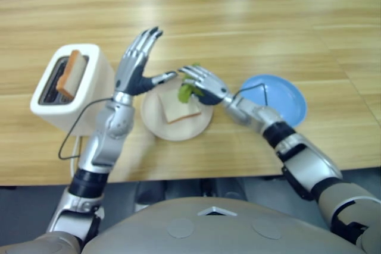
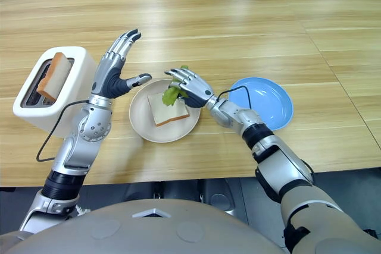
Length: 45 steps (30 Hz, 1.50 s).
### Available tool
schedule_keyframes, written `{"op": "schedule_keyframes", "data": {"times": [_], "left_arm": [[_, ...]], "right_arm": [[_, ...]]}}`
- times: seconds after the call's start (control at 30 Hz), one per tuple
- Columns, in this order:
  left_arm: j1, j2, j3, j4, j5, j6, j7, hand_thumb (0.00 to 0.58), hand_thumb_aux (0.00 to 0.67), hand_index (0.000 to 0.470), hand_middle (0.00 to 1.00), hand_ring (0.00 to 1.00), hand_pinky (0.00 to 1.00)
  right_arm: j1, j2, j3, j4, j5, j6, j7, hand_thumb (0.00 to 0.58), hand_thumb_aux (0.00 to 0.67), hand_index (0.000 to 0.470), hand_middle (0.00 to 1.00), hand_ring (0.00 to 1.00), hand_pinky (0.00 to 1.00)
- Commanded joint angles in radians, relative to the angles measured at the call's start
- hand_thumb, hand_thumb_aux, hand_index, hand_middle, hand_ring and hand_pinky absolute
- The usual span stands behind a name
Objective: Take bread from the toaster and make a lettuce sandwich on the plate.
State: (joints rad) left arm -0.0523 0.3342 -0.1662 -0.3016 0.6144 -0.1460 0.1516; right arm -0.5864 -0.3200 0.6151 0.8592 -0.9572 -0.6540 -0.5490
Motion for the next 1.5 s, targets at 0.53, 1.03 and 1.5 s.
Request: {"op": "schedule_keyframes", "data": {"times": [0.53,1.03,1.5], "left_arm": [[0.170,-0.012,0.308,-0.349,-0.296,-0.127,-0.059,0.000,0.000,0.000,0.00,0.00,0.00],[0.192,0.223,0.656,-0.238,-0.020,0.178,-0.217,0.000,0.000,0.000,0.00,0.00,0.00],[0.291,0.278,0.464,-0.065,0.174,0.399,-0.410,0.000,0.000,0.000,0.00,0.00,0.00]], "right_arm": [[-0.053,0.117,0.129,0.239,0.002,-0.008,0.050,0.000,0.000,0.000,0.00,0.00,0.00],[0.069,-0.003,0.010,-0.042,0.169,-0.059,0.168,0.000,0.000,0.000,0.00,0.00,0.00],[0.437,-0.004,-0.309,-0.566,0.912,-0.133,0.453,0.000,0.000,0.000,0.00,0.00,0.00]]}}
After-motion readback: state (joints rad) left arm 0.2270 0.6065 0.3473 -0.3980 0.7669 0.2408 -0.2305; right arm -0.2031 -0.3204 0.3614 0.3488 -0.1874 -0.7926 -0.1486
